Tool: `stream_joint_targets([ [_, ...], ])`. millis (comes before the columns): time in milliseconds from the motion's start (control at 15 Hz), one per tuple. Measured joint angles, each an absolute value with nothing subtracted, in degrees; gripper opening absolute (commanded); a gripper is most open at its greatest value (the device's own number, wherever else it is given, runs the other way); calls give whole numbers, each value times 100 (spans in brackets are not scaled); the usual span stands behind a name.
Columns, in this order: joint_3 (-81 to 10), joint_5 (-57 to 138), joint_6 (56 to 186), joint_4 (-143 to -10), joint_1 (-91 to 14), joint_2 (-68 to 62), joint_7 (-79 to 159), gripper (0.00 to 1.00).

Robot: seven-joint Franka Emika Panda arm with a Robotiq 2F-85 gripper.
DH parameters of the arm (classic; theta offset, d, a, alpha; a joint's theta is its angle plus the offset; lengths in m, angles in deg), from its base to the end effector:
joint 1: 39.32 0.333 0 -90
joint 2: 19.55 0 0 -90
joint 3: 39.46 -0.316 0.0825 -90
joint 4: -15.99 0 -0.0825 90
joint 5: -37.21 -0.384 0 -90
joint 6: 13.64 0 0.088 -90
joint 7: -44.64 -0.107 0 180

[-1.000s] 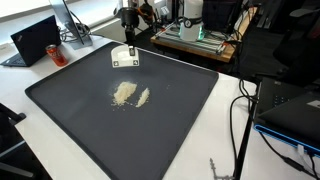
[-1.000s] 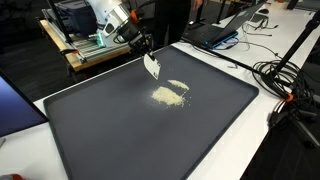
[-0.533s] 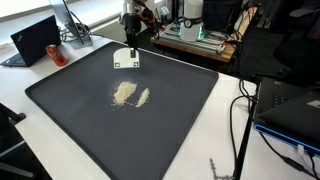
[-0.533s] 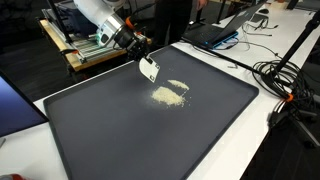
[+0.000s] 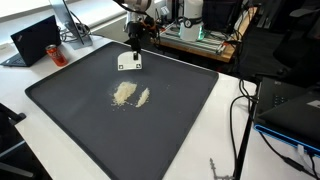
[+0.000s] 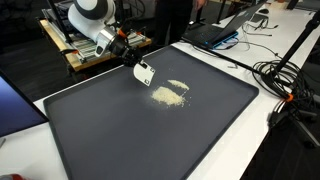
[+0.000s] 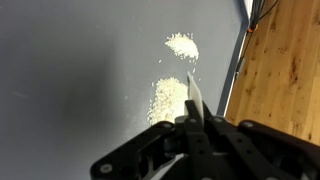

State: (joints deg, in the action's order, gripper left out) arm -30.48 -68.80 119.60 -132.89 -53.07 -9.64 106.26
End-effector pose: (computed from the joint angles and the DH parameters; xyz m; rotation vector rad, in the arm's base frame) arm 0.3798 -0.1443 0.1761 -1.9665 1.0768 -0.5111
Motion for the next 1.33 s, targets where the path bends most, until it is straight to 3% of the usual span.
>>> stream_joint_targets([
  [600, -2823, -6746, 11719, -13213, -5152, -556, 10736, 1],
  [1333, -2787, -2464, 11756, -12152, -4987, -1409, 7727, 1],
])
